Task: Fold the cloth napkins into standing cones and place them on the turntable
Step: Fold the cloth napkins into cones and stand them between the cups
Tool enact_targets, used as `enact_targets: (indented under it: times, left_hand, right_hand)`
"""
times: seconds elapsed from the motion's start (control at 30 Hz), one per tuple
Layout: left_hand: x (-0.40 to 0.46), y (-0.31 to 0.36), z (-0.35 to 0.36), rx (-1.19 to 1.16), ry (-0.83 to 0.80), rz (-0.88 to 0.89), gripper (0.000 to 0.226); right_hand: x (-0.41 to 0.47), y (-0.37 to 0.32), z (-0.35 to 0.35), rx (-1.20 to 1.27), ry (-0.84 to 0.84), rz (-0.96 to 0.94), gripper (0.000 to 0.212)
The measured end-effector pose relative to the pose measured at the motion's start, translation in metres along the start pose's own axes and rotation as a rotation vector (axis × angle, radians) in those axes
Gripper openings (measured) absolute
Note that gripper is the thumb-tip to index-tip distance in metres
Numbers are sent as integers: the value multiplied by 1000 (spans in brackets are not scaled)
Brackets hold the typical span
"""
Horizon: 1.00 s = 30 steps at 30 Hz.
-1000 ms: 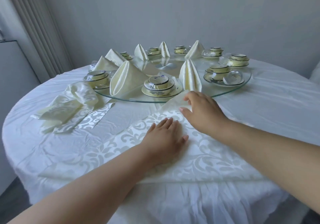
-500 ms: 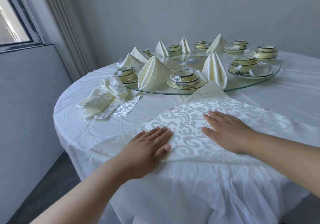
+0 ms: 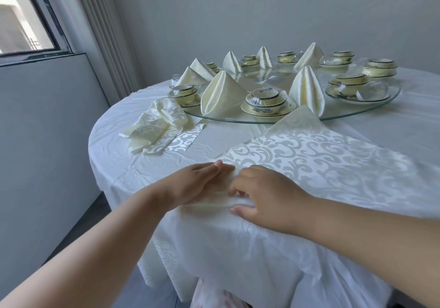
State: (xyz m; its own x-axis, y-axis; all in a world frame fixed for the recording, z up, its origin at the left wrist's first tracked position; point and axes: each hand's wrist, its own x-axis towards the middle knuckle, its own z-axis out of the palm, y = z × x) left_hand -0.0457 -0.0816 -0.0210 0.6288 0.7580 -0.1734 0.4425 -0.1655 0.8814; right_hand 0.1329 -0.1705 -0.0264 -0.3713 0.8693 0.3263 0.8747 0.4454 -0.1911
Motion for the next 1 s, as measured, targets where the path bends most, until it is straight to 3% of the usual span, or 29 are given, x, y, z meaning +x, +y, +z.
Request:
enact_targets:
  times: [0.17, 0.37, 0.47, 0.53, 0.73, 0.87, 1.0]
  left_hand:
    - [1, -5, -15, -188, -71, -45, 50]
    - [-18, -4, -55, 262, -147, 93, 47]
    - [-23, -7, -71, 595, -32, 158, 33]
    - [-23, -6, -79, 667, 85, 180, 25]
    - [-30, 9, -88, 664, 193, 169, 16]
    - [-43, 28, -87, 541, 173, 195, 12]
    - [-61, 45, -91, 323, -99, 152, 36]
  right_hand:
    - [11, -11, 25, -189, 149, -102, 14]
    - [13, -3, 13, 97, 82, 164, 23]
    - [15, -3, 12, 215, 81, 255, 25]
    - [14, -5, 6, 230, 86, 259, 20]
    - [-8, -19, 7, -246, 114, 118, 30]
    - [-17, -16, -2, -69, 43, 233, 42]
    - [-31, -20, -17, 209, -5, 282, 40]
